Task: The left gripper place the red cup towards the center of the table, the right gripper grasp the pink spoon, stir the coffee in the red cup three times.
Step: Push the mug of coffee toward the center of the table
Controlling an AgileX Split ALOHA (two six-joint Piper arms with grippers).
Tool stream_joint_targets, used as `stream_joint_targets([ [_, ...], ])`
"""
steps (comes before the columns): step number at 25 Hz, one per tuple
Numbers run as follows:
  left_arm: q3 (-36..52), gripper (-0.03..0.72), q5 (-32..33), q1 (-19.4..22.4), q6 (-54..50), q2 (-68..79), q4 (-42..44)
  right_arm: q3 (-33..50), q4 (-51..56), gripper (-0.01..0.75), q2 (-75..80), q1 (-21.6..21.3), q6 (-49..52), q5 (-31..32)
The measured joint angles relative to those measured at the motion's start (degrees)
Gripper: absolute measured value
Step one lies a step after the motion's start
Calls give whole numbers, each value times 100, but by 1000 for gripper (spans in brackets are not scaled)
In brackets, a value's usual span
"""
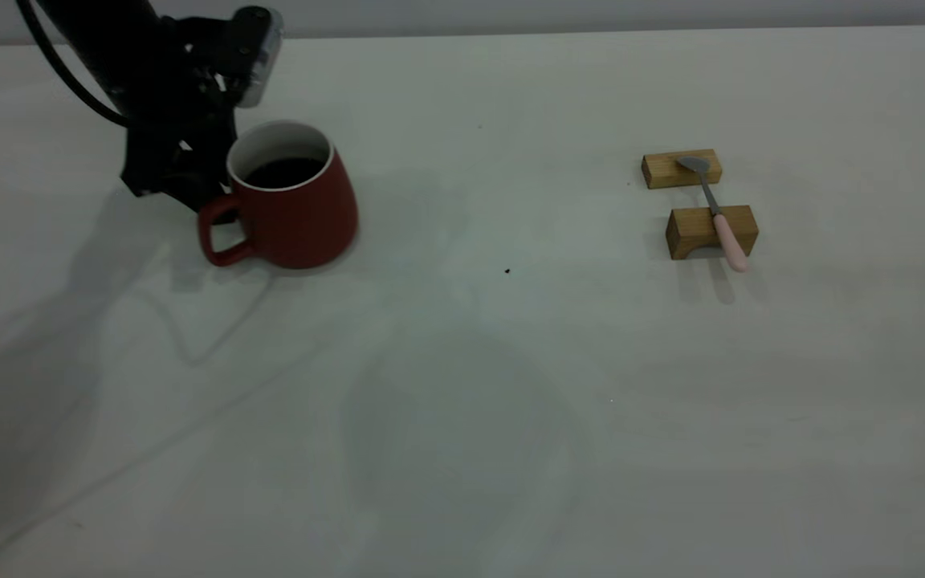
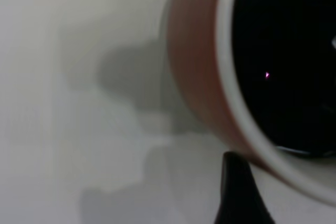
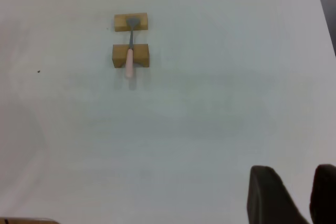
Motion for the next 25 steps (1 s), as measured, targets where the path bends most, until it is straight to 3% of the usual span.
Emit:
stream_joint_targets([
  [10,0,462,-266,-620,1,53,-1216,0,0,238,0,0,0,0],
  [19,0,459,-756,-1143,1,53,-1449,0,0,238,0,0,0,0],
  [25,0,459,-733,-1087,-330,46,-1317,0,0,238,0,0,0,0],
])
